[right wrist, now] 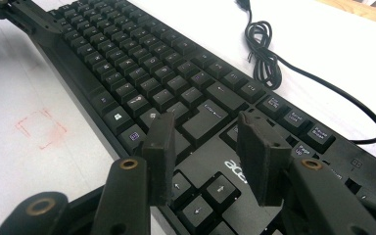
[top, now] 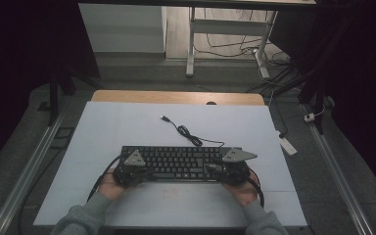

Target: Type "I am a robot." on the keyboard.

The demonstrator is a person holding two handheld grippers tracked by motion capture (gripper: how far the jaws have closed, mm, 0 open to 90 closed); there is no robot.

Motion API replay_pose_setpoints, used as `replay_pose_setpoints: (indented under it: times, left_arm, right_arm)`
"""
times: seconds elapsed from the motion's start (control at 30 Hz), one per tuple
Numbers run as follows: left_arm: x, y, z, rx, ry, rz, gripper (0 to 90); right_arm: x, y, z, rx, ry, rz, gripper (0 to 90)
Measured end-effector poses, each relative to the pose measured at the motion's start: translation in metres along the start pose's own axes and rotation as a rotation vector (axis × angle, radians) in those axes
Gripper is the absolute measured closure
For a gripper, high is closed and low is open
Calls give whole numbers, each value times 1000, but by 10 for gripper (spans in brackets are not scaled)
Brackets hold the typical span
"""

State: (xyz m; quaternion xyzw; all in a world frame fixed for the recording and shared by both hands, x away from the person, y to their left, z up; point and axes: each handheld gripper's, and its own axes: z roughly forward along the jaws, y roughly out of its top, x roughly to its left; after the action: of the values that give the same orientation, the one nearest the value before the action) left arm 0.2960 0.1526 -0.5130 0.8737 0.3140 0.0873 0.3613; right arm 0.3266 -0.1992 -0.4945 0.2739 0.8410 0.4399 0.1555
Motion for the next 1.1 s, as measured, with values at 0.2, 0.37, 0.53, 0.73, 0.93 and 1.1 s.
replay_pose_setpoints:
  times: [0.2, 0.37, 0.53, 0.73, 0.93, 1.1]
  left_arm:
    - [1, -1, 3, 6, 10, -3, 889]
    - [1, -2, 6, 22, 17, 1, 888]
    - [1, -2, 7, 22, 23, 2, 888]
    - [0, -3, 11, 33, 32, 20, 890]
    - [-1, -1, 9, 20, 35, 16, 890]
    - [2, 1, -5, -66, 36, -21, 878]
  right_arm:
    - [0, 0, 0, 5, 1, 3, 585]
    - [0, 0, 0, 5, 0, 3, 585]
    - [0, 0, 0, 2, 0, 5, 585]
    - [0, 0, 0, 2, 0, 2, 585]
    - [0, 0, 0, 1, -1, 3, 585]
    - [-1, 0, 0, 2, -1, 3, 584]
